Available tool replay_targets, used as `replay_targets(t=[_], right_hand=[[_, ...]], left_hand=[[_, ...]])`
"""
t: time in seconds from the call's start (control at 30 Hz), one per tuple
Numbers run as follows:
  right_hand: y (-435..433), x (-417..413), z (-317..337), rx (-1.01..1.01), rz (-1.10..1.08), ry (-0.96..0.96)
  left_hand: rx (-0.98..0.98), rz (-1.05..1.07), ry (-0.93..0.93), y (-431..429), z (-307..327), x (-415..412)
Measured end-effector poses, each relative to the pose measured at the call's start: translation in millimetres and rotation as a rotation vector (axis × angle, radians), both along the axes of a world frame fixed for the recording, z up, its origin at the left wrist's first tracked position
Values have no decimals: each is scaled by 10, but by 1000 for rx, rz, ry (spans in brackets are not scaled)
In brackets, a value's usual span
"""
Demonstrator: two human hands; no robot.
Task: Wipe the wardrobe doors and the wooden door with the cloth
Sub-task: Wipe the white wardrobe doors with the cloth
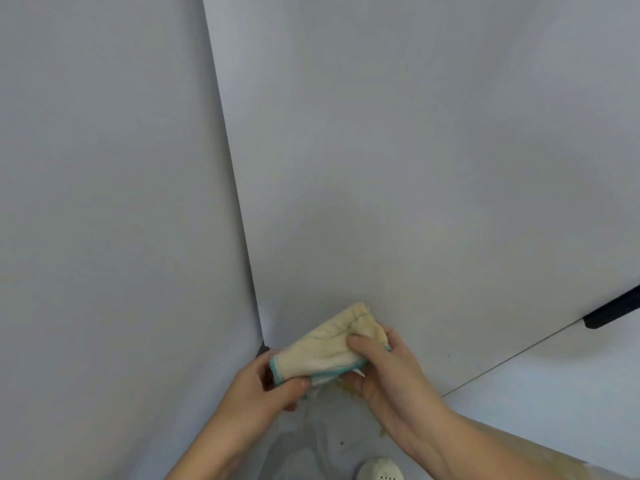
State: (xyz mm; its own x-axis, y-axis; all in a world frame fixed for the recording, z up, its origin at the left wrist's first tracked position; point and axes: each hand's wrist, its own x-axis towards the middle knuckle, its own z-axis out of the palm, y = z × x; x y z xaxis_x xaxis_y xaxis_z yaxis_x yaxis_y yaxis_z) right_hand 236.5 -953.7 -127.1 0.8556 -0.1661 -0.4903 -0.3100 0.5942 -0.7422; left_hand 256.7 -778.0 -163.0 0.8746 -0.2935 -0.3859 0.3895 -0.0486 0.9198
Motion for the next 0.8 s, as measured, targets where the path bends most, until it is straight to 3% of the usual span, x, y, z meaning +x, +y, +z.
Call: replay_targets(t=[0.1,0.17,0.27,0.57,0.8], right_hand=[[-63,-36,-418,9,107,112],[-85,-65,-707,-94,250,239],[-41,-12,-1123,-278,397,412],[231,554,-2107,-395,360,492],[353,756,-2499,-203,142,596]], left_hand=[[-147,134,249,46,-318,22],[-258,213,451,46,-527,27],[-259,316,640,5,-885,83],[-63,613,670,-132,-1834,660],[-2,711,712,-203,-2244,914]])
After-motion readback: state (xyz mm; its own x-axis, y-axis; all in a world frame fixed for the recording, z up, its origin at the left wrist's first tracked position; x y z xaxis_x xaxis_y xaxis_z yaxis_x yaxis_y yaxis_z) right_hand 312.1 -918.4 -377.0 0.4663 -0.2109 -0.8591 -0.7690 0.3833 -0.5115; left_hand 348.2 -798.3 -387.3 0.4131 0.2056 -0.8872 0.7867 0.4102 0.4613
